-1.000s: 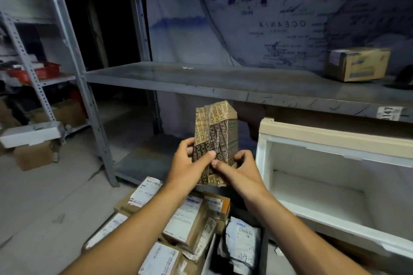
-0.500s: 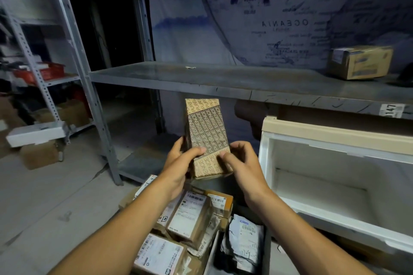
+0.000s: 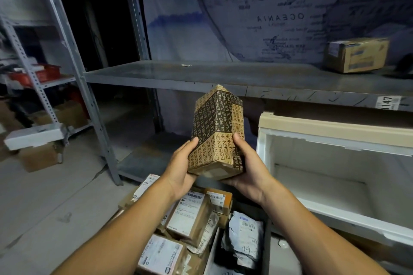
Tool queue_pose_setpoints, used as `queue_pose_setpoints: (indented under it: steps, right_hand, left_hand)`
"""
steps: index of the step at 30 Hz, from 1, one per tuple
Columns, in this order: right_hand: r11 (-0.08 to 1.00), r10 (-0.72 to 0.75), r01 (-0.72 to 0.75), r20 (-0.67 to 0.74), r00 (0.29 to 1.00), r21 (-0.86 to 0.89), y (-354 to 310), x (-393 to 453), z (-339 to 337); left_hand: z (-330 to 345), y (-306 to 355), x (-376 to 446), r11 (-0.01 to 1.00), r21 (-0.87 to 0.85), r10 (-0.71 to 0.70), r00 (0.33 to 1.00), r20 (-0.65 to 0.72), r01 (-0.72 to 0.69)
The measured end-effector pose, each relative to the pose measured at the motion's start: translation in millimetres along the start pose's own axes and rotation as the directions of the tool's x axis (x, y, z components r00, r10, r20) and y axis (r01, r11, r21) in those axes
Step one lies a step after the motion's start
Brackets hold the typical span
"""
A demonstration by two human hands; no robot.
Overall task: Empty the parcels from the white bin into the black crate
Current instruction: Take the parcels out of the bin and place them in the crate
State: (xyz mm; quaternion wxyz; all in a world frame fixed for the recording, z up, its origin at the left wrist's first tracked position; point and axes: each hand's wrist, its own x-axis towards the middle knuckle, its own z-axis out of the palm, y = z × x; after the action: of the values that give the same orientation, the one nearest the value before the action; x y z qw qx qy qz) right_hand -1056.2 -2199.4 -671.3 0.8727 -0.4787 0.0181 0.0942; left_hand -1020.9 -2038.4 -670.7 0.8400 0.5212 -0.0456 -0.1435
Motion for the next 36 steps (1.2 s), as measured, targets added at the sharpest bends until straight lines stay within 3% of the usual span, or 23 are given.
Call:
queue_pose_setpoints:
  steps: [6,11,16,20,23,25,28,33,36]
  right_hand:
    - [0.987,-0.158,0.155,-0.061,0.986,-0.051,6.8,7.3,-2.4]
    - [0.869,-0.391,0.312,-0.148,0.908,-0.383,17.4,9.6,0.8]
    - [0.492,-0.577,0.219,-0.127,0.807,-0.842,27.9,9.4,1.0]
    - [0.239,-0.695,0.185,-0.034,0.719,-0.953,34.4,4.7,6.8]
    - [0.161,-0.686,0.189,0.028,0.727,-0.969,35.7,3.8,7.2]
    - [0.258,-0.639,0.247,0.027,0.769,-0.934,32.7,2.2,6.4]
    - [0.514,-0.597,0.346,-0.038,0.801,-0.785,25.9,-0.6,7.3]
    - [0.820,-0.372,0.256,-0.137,0.918,-0.512,15.8,3.4,2.6]
    - [0.885,-0.286,0.217,-0.114,0.951,-0.411,14.8,4.7,0.3]
  left_hand:
    - [0.2,2.9,-4.3,0.947,0.287,0.185,0.976,-0.117,-0.145]
    - [1.2,-1.7,-8.4,0.880,0.437,0.213,0.977,-0.009,-0.187]
    - [4.8,-15.4,-3.4,0.891,0.418,0.249,0.961,-0.119,-0.179]
    - [10.5,-13.9,-0.7,0.899,0.402,0.257,0.953,-0.160,-0.175]
    - [10.0,-13.7,2.8,0.896,0.416,0.263,0.941,-0.213,-0.156]
    - [5.7,-11.3,6.1,0.918,0.371,0.246,0.937,-0.247,-0.143]
    - [-0.8,-4.3,8.0,0.948,0.269,0.240,0.938,-0.250,-0.171]
    - [-5.1,6.0,1.2,0.966,0.199,0.193,0.971,-0.141,-0.164]
    - [-7.5,7.1,-4.0,0.968,0.218,0.143,0.986,-0.084,-0.122]
